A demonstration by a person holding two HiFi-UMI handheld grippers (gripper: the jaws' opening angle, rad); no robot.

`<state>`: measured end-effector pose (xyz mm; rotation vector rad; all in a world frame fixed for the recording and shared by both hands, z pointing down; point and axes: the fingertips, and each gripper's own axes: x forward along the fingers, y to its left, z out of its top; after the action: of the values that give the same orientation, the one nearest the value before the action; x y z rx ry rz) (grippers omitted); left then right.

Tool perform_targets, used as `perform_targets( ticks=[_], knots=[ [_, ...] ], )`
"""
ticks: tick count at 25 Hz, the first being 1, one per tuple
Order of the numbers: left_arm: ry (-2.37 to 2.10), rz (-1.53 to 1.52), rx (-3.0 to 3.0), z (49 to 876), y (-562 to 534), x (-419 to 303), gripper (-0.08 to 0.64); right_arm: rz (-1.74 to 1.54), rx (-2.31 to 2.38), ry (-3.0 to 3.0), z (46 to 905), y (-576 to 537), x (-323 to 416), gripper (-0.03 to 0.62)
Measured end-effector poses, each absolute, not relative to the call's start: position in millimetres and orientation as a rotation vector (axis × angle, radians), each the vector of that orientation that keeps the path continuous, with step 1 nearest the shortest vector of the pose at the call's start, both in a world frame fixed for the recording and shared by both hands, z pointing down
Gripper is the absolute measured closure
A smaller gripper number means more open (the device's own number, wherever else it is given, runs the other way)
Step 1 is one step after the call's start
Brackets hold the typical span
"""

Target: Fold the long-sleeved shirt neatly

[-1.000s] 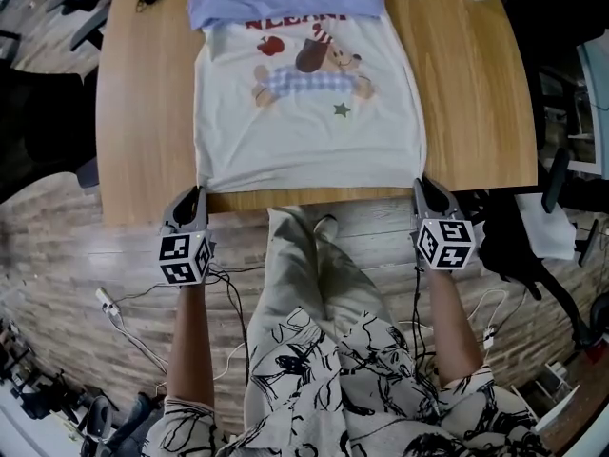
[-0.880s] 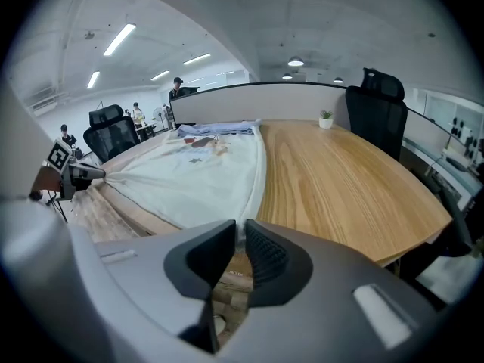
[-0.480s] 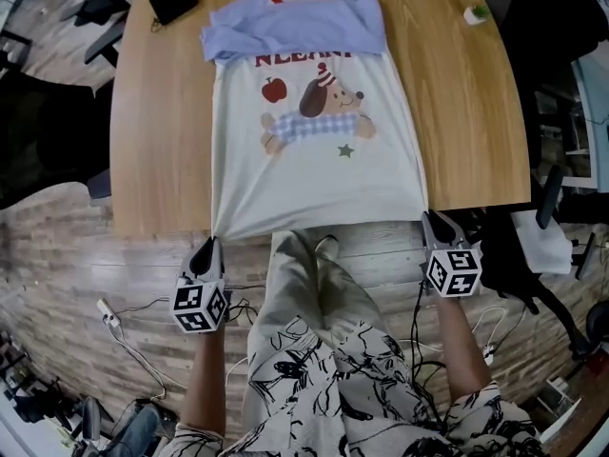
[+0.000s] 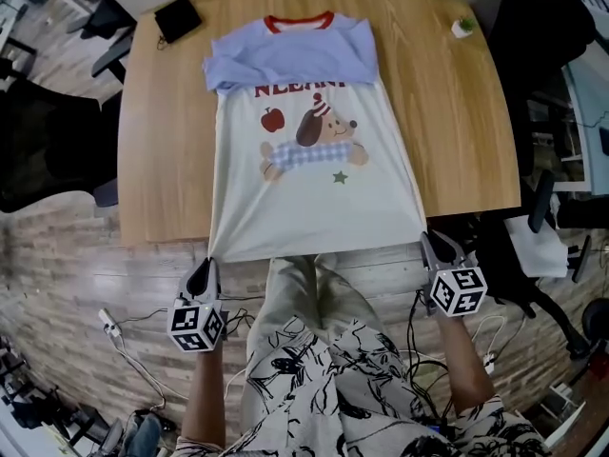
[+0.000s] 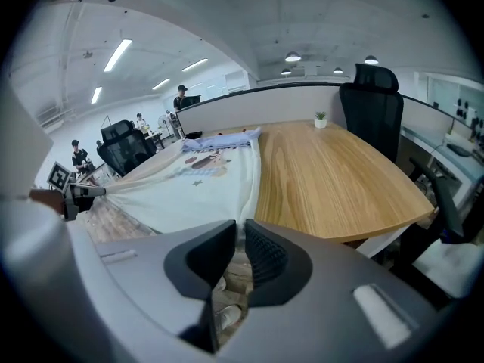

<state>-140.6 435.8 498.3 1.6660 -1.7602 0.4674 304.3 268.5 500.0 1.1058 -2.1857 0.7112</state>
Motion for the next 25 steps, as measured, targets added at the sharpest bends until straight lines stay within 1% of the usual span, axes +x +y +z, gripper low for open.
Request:
perform_targets(
  ticks=[4,9,15,19,25],
  knots=[
    [-1.779,0.449,1.685,477,442,-138,0.538,0.714,1.115,-2.221,480,275,309,0.541],
    [-1.836,0.388,1.731,440,421,-147,0.538,0.659,1.152,-2.28,447,258,299,0.541],
    [-1.916,0.337,1.84,378,372,-163,0.538,0.612,1.189,-2.394,387,210,283,0.541],
    [-1.991,0.295,1.872,338,332,-188,0.538,0.536,1.216,-2.495,344,166,265,0.541],
    [-2.047,0.285,1.945,296,264,-212,0.538,0.474,1.257,-2.569,304,98,242,0.541]
  ],
)
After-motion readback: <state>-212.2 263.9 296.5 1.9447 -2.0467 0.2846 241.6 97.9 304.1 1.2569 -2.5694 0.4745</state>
